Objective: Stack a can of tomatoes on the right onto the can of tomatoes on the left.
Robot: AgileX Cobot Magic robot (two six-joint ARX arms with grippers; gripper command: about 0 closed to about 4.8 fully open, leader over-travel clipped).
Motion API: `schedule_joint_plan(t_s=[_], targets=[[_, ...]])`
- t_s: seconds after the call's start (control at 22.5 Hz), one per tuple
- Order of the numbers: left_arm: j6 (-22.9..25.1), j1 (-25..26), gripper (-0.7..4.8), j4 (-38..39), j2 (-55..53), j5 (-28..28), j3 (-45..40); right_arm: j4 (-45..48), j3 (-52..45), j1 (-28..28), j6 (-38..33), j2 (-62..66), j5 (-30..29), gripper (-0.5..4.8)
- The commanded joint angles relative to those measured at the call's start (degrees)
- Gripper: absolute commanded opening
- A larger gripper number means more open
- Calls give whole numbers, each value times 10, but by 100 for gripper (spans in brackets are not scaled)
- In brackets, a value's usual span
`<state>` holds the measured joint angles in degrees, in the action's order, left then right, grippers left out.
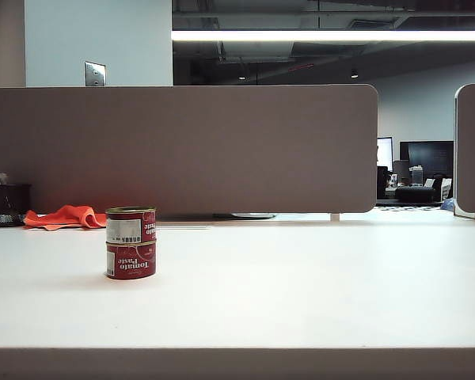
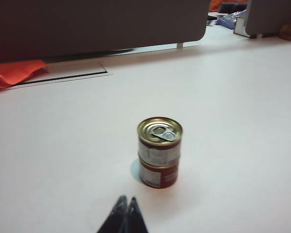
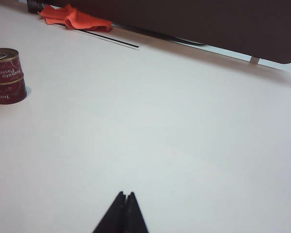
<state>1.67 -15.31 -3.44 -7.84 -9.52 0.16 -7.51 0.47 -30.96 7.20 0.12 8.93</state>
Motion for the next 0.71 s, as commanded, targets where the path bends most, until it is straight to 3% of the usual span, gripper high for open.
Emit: schedule_joint_plan(t_s=[0.04, 0.22, 0.71], targets=[[2, 0, -5, -35, 0, 46, 2, 19, -4, 0, 6, -1, 0, -5], [3, -1, -5, -60, 0, 86, 2, 17, -4, 0, 5, -1, 0, -4], [2, -1, -5, -52, 0, 87, 2, 17, -4, 0, 5, -1, 0, -4]])
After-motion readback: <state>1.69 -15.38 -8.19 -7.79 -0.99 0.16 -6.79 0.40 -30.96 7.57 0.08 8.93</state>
